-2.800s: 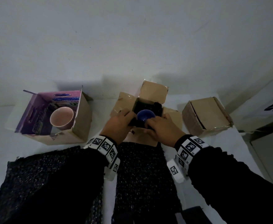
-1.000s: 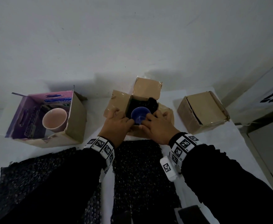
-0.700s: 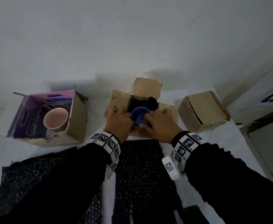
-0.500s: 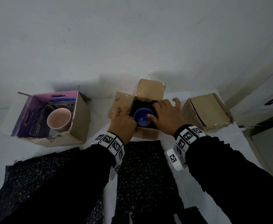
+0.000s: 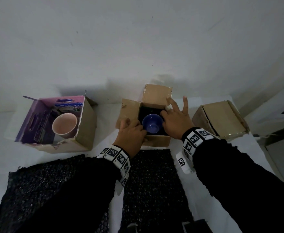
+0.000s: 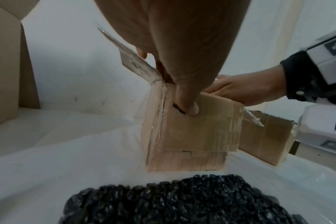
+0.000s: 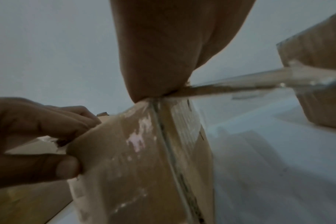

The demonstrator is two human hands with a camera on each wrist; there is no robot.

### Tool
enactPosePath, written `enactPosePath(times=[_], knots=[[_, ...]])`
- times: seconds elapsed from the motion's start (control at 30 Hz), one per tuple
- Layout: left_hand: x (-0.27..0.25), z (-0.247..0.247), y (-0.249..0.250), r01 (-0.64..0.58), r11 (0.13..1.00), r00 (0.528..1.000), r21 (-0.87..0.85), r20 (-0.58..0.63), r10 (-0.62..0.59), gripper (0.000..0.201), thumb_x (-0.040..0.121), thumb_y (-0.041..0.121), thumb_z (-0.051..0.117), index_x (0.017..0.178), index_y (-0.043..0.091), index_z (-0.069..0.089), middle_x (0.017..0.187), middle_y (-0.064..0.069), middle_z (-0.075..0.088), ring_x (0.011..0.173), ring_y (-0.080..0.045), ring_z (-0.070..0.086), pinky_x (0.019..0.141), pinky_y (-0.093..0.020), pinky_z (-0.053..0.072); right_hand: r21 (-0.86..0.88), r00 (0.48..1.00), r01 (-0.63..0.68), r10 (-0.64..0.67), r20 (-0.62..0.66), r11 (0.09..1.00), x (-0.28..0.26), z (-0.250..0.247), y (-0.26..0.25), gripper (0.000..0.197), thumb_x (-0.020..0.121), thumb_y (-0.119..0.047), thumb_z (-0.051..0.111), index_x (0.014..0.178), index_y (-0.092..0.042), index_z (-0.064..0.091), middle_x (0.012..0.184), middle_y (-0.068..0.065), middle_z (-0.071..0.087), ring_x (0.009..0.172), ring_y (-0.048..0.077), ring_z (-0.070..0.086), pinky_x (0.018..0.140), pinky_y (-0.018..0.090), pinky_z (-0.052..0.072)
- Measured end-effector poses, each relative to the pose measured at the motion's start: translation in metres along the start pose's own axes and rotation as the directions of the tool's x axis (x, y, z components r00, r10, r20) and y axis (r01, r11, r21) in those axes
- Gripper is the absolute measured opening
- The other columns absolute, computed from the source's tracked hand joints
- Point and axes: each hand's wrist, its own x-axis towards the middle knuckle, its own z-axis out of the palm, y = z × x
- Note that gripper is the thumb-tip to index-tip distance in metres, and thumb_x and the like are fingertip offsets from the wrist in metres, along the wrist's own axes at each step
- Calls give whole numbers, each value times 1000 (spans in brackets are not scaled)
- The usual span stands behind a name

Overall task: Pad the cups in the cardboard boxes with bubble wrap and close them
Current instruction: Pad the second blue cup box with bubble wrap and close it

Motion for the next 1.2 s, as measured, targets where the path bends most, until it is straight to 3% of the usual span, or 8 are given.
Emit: enactPosePath(times=[0.3,0.4,0.5,0.6,0.73,0.87,1.03,1.2], knots=[[-2,6,-1,27,999,999,-37,-36,-28,19,71,35,78,71,23,63,72,6,64,82,-20,62,98,-50,25,73,998,27,-22,-67,997,1,-2,0,37,90,-21,45,126,-27,50,123,1,63,145,29,14,105,60,-23],[-2,5,-2,42,998,999,-38,-7,-42,19,79,38,71,87,23,63,82,4,68,93,-20,62,102,-50,15,63,1000,24,-25,17,998,7,-5,-1,35,92,-23,43,126,-28,52,126,3,61,147,27,7,101,57,-30],[1,2,-1,67,998,997,0,23,-67,33,84,45,62,111,26,59,95,6,67,102,-19,58,104,-48,7,84,997,17,-11,-74,996,6,-6,0,27,87,-25,48,109,-29,63,116,-5,63,138,26,26,109,59,-12],[2,0,2,33,999,999,30,-2,-33,30,78,46,68,99,25,66,98,1,64,102,-24,56,102,-52,18,177,967,130,-86,-238,976,-5,1,3,31,88,-44,37,93,-29,64,98,-10,64,113,22,46,101,49,19],[2,3,-3,-15,1000,999,19,-43,16,28,67,40,77,85,20,68,90,-2,64,92,-26,60,98,-47,31,213,932,340,-299,-204,916,-21,15,5,51,82,-71,40,95,-27,63,95,-4,61,94,21,50,88,43,32],[4,6,-5,-54,998,996,-13,-65,53,23,67,34,80,74,18,66,73,0,64,76,-24,62,94,-41,32,210,910,379,-321,-263,901,-26,23,8,43,81,-61,55,98,-22,62,98,0,59,86,23,57,88,39,32],[-1,5,-4,0,1000,999,8,-44,0,29,81,46,53,80,22,70,92,-1,66,103,-28,55,100,-51,29,177,879,412,-339,-334,894,-29,35,2,32,83,-45,67,90,-16,56,92,4,58,82,26,56,92,38,37],[2,1,0,15,996,1000,91,-4,-15,23,73,45,74,75,23,68,81,4,68,95,-23,59,107,-52,17,119,863,420,-355,-360,900,-31,38,0,27,91,-40,58,93,-14,50,85,6,59,78,27,57,105,44,33]])
